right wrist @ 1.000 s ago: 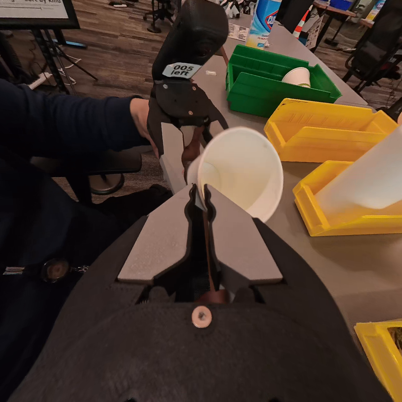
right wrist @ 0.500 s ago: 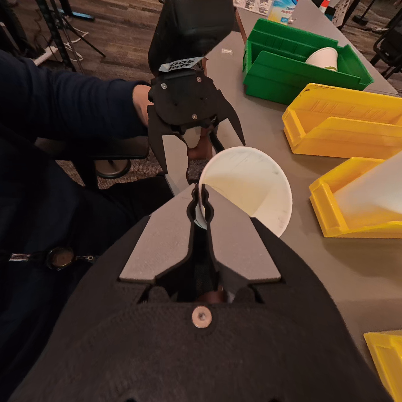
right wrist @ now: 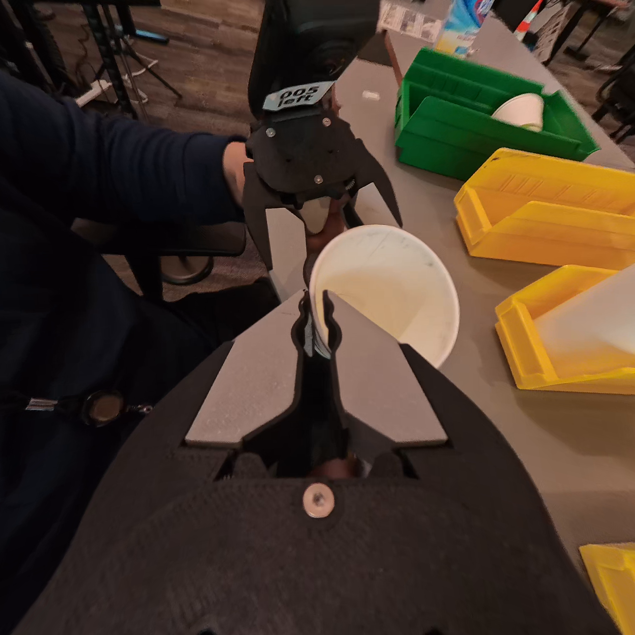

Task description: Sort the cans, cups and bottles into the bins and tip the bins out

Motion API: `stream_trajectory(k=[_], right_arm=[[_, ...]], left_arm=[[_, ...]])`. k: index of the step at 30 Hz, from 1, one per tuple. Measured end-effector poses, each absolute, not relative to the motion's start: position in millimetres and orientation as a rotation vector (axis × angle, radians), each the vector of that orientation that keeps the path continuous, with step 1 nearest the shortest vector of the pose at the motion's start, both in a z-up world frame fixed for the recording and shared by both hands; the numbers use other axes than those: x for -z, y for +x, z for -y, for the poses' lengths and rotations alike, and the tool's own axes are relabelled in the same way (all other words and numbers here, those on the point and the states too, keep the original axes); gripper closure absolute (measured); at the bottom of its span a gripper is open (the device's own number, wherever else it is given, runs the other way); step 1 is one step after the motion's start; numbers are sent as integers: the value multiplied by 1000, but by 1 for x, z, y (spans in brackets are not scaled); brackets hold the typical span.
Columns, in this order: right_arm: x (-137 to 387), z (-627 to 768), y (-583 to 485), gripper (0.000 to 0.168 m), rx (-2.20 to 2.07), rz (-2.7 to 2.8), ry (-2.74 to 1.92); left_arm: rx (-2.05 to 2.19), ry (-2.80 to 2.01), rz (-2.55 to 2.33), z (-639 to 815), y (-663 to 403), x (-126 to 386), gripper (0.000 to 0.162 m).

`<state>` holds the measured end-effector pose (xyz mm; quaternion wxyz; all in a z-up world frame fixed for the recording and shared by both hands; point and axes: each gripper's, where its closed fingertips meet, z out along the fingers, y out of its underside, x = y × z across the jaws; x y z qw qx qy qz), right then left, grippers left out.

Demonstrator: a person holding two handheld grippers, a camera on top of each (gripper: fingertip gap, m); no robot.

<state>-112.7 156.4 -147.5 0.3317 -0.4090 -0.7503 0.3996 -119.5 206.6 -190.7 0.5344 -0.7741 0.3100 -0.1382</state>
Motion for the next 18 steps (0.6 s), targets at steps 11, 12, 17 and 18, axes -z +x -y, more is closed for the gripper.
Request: stream_trajectory(k=[11, 12, 17, 18], right_arm=[[126, -210, -121, 148, -1191, 1650, -1267], [131, -211, -123, 148, -1177, 1665, -1278], [148, -209, -127, 147, -1061, 1742, -1253], [149, -208, -127, 147, -1049, 1751, -1242]], left_arm=[[-30, -1566, -43, -277, -326, 54, 76], [-67, -1577, -4, -293, -347, 49, 76], [-188, -1710, 194, -374, -431, 67, 76], [-176, -1727, 225, -388, -439, 73, 76]])
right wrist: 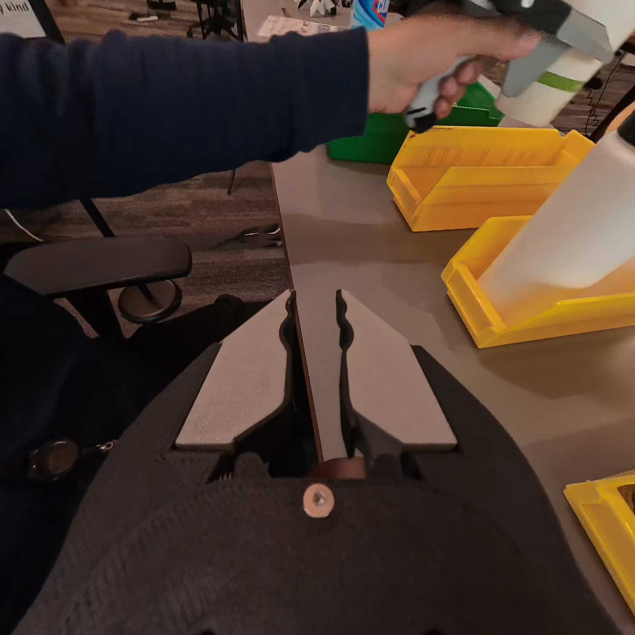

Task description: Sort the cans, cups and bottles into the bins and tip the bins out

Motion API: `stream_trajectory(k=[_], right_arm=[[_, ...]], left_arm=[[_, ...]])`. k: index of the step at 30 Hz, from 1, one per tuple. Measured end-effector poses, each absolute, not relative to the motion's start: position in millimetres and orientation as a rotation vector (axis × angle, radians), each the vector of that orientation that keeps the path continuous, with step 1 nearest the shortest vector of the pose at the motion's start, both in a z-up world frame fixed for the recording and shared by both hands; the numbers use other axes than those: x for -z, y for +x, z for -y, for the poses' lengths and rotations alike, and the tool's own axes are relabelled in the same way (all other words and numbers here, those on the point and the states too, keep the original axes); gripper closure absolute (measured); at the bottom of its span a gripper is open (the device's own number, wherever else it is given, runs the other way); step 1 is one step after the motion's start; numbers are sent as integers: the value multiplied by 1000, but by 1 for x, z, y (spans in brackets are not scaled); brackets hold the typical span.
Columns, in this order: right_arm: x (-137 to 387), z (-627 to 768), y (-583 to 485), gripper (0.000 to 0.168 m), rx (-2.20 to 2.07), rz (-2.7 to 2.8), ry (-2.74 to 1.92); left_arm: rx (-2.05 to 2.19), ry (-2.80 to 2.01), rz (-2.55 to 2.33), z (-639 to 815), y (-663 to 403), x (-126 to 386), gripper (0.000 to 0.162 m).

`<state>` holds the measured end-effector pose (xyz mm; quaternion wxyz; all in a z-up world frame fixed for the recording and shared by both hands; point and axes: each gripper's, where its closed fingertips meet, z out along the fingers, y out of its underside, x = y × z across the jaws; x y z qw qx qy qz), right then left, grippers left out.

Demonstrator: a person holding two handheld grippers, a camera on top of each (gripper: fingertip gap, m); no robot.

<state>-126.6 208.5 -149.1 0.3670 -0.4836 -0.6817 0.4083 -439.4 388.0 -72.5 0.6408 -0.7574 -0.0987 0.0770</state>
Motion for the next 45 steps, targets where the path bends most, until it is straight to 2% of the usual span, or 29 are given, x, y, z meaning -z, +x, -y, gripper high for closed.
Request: stream_trajectory(k=[8, 20, 36, 45], right_arm=[[145, -222, -122, 146, -1110, 1722, -1254], [143, -257, -120, 147, -1135, 1644, -1311], [132, -244, -115, 147, -1117, 1647, -1266], [122, -244, -107, 147, -1107, 1629, -1246]], left_arm=[[-310, -1862, 428, -462, -506, 117, 76], [-371, -1972, 498, -487, -530, 175, 75], [-373, -1928, 406, -461, -516, 149, 71], [-309, -1860, 375, -417, -515, 85, 74]])
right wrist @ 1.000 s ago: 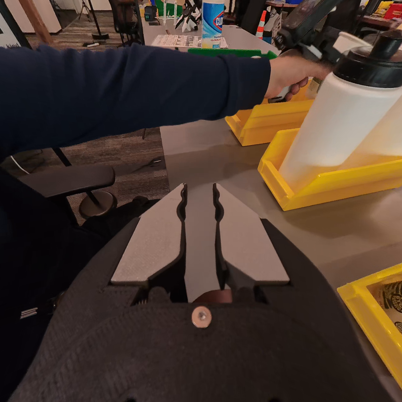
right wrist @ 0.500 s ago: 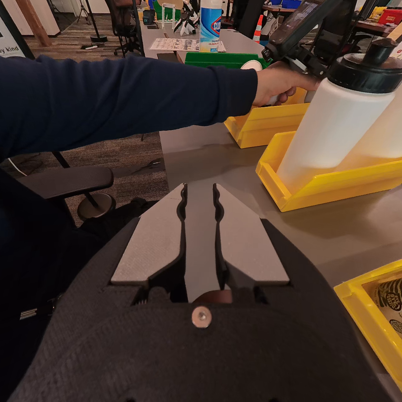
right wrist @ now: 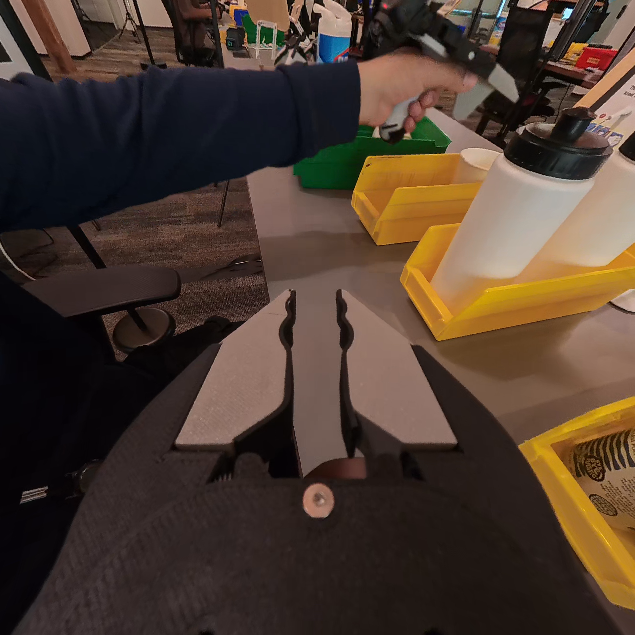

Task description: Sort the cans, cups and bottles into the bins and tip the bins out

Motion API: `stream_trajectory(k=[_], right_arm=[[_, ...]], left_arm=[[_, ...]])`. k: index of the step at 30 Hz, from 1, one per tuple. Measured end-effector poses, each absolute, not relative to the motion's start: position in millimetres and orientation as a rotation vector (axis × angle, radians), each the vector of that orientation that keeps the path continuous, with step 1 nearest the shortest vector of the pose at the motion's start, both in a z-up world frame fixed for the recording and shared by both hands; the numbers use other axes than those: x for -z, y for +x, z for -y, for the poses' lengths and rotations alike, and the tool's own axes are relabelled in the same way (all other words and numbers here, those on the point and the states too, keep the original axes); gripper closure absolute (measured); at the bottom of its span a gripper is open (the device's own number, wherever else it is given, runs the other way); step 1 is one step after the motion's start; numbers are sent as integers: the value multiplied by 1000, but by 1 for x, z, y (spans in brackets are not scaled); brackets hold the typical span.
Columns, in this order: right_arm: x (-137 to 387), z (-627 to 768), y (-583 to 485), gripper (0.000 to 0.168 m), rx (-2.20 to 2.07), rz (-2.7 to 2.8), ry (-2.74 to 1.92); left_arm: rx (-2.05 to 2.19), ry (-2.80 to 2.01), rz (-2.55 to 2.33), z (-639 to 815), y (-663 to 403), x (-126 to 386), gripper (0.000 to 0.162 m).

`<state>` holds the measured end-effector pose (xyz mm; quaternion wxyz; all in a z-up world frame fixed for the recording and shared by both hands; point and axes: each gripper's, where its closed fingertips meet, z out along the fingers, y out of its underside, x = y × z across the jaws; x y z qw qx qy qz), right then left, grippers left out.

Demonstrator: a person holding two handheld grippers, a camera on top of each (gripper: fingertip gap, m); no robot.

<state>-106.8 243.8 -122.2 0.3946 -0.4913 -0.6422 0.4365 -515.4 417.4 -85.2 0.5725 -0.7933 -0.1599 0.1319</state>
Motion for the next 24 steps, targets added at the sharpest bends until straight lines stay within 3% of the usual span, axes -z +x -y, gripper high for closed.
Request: stream_trajectory(k=[5, 11, 17, 24], right_arm=[[121, -243, -106, 147, -1102, 1625, -1239], [131, -242, -114, 146, -1127, 1646, -1271], [144, -253, -119, 146, -1106, 1657, -1317], [153, -268, -120, 145, -1123, 1638, -1376]], left_arm=[[-505, -1880, 395, -371, -568, 71, 86], [-894, -2127, 282, -330, -632, 127, 89], [-817, -2346, 249, -329, -647, 189, 94], [-809, -2425, 313, -336, -668, 204, 98]])
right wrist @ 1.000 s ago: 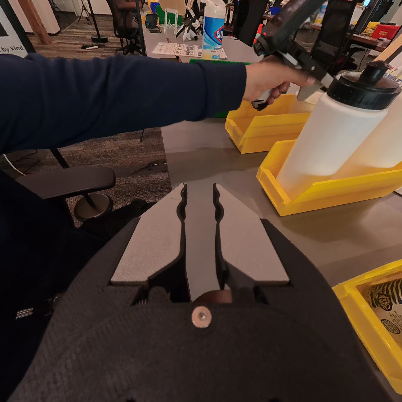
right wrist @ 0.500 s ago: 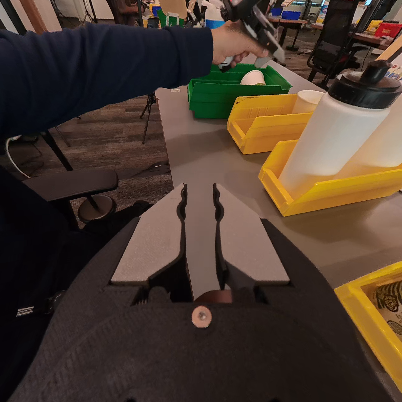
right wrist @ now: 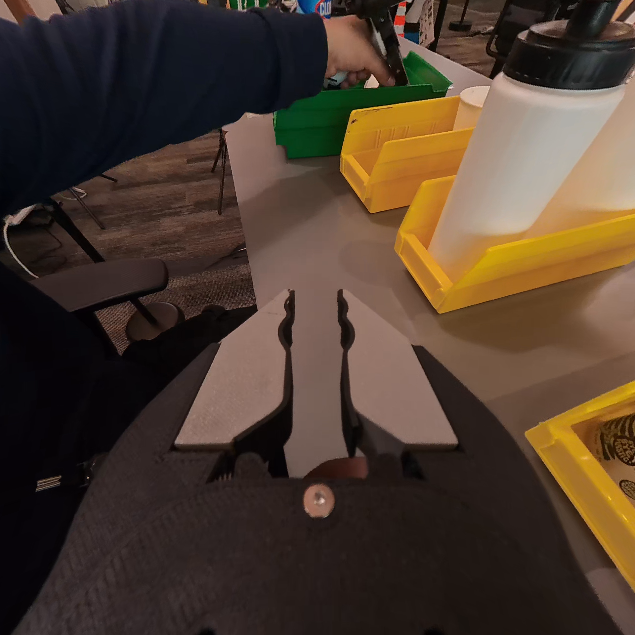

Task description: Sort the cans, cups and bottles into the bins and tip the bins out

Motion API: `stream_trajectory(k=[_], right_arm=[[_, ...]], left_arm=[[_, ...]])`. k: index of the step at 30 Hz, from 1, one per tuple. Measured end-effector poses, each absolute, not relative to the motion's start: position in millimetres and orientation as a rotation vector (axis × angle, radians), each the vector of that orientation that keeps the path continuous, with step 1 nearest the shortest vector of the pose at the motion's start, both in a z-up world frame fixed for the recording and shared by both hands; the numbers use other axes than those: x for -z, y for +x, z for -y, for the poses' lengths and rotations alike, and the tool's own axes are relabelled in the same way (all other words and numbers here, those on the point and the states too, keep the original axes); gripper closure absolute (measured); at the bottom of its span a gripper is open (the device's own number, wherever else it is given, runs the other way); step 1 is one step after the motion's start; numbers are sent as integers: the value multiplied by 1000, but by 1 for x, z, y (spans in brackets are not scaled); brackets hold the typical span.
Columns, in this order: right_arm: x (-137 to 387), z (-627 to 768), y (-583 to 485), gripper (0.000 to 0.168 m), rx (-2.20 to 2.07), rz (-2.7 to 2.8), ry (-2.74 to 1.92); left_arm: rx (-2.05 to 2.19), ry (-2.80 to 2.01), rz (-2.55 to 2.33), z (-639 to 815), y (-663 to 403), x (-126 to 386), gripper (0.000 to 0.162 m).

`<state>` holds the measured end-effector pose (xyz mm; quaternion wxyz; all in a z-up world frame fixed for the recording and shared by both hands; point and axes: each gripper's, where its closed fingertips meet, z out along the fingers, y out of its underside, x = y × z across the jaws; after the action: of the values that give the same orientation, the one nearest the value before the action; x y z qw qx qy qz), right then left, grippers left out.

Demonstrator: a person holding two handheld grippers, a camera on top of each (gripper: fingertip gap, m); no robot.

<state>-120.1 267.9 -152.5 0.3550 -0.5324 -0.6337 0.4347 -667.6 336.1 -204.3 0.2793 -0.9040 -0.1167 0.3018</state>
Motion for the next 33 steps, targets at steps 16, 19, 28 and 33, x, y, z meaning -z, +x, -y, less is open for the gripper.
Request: stream_trajectory(k=[16, 19, 28, 33], right_arm=[[146, -267, -117, 145, -1128, 1631, -1356], [142, -261, -116, 146, -1128, 1639, -1334], [128, -245, -108, 145, -1183, 1640, -1286], [126, -229, -110, 144, -1225, 1667, -1264]], left_arm=[[-1192, -2364, 109, -319, -679, 173, 159], [-1211, -2322, 80, -312, -671, 150, 162], [-1308, -2014, -43, -282, -624, 46, 162], [-990, -1728, -63, -280, -533, -30, 162]])
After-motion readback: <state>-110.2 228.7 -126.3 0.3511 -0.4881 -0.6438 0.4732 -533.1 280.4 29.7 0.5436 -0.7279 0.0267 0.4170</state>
